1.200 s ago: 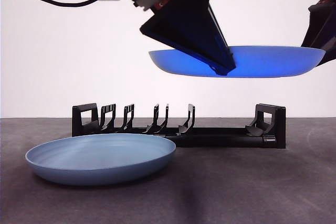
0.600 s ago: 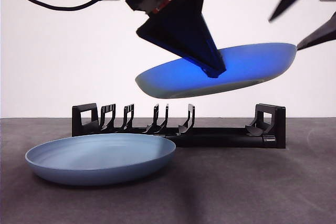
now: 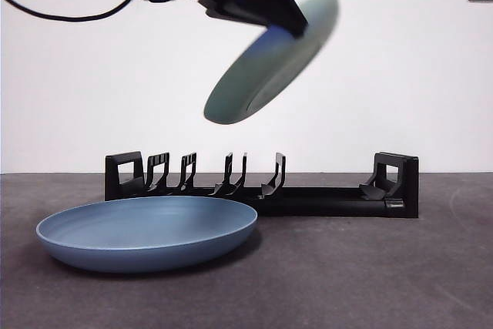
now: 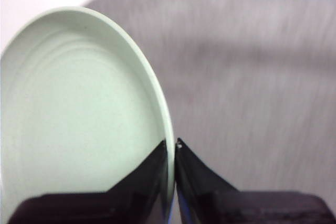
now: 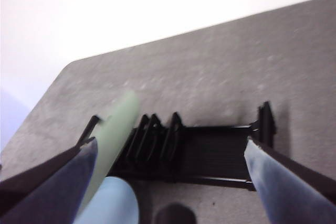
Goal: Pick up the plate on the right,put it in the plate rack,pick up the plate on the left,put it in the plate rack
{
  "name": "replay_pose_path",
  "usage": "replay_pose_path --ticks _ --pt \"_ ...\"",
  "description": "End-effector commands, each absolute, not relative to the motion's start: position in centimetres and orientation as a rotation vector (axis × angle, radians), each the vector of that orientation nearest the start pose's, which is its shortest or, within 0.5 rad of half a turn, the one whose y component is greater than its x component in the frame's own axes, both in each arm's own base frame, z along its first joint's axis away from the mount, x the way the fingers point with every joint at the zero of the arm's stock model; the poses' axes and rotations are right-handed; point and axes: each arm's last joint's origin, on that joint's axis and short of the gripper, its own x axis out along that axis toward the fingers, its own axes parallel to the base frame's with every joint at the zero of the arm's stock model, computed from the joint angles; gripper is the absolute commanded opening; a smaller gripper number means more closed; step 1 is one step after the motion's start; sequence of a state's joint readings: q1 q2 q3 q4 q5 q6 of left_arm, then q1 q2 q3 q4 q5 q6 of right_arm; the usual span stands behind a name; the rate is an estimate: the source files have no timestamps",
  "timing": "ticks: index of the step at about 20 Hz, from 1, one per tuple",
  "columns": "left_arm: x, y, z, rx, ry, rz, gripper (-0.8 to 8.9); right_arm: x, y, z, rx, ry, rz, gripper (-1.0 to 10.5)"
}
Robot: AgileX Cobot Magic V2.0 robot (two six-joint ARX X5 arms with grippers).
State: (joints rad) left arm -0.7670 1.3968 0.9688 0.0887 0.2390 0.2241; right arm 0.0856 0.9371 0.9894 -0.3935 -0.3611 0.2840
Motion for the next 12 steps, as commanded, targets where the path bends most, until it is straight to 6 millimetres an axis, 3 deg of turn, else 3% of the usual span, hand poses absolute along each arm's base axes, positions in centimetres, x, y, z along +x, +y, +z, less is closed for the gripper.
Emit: replay_pose_path --ticks 1,6,12 --pt "24.0 -20.4 29.8 -0.010 0.234 -1.068 -0.09 19.1 2.6 35.9 0.314 0.388 0.386 4.7" --pt "26.8 -16.6 31.5 -0.267 0.176 -1.049 -0.10 19.1 2.7 35.7 0.314 0.410 0.383 4.7" --pt "28.9 -12.4 32.0 -0.412 0.179 -0.957 -0.10 19.1 2.7 35.5 0.314 0.429 0.380 4.7"
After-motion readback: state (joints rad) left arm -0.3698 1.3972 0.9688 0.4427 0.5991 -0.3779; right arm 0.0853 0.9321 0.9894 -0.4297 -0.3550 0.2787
